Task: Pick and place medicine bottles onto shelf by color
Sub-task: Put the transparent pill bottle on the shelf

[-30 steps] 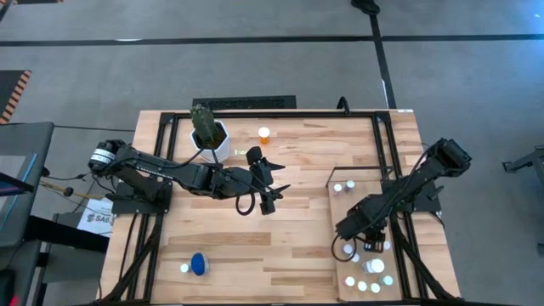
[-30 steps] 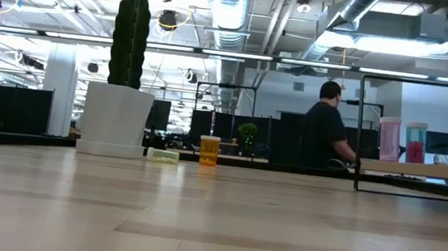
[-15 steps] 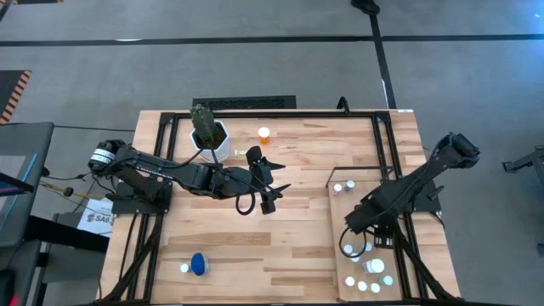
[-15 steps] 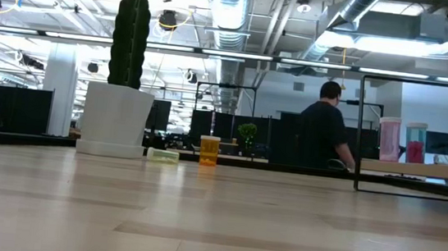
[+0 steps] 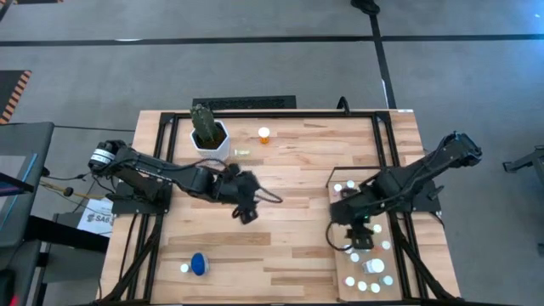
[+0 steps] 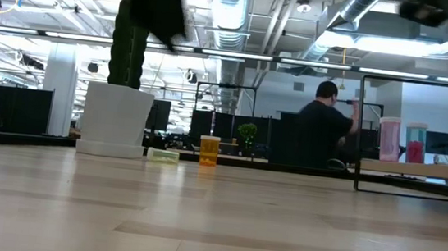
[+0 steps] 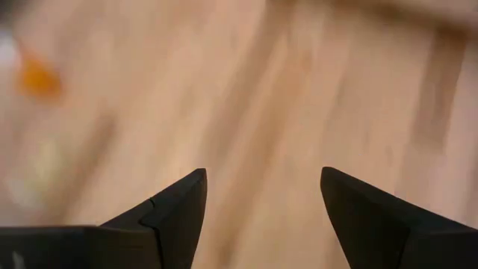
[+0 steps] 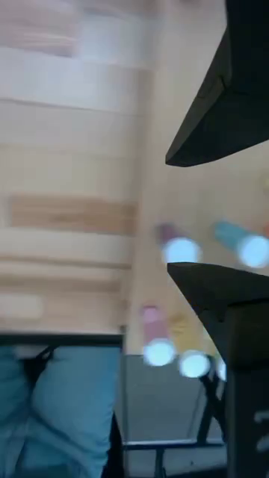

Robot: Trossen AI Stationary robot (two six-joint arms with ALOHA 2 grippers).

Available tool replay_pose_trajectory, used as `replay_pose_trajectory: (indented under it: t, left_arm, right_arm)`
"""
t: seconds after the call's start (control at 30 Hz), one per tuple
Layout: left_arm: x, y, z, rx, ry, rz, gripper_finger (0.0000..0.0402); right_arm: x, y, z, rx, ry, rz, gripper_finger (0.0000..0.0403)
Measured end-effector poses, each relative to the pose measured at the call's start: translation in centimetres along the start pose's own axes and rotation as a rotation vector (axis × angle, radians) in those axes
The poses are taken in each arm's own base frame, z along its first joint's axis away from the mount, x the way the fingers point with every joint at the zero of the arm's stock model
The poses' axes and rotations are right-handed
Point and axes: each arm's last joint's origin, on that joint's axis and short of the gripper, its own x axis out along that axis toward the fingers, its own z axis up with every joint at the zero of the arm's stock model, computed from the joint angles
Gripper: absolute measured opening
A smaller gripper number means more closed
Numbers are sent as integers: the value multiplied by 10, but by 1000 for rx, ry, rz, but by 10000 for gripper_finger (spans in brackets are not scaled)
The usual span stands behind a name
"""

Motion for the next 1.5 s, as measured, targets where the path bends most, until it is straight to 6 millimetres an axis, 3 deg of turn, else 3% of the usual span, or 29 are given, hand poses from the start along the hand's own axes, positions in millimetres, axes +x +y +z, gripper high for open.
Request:
replay_pose_trajectory:
  t: [0.27,0.5,0.7,1.0,1.2,1.4,1.5]
  left_arm:
    - [-23,-20,-55,-217,439,9,249]
    - [-47,-41,-92,-440,629,100,249]
    - [-64,-60,-116,-631,664,154,249]
    - [-87,-86,-155,-956,491,205,249]
    - [-70,-109,-176,-994,522,251,249]
    - [-50,-118,-179,-960,482,248,249]
    - [-52,-117,-175,-953,474,235,249]
  right_arm:
    - [11,-14,32,-251,-137,4,244]
    - [29,-42,51,-181,-101,-48,244]
    - [32,-58,56,-173,-87,-72,244]
    - [21,-37,48,-249,-142,-37,244]
    - [27,-15,41,-323,-119,-8,244]
    - [29,-7,37,-352,-110,3,244]
    - [29,-4,35,-361,-107,7,244]
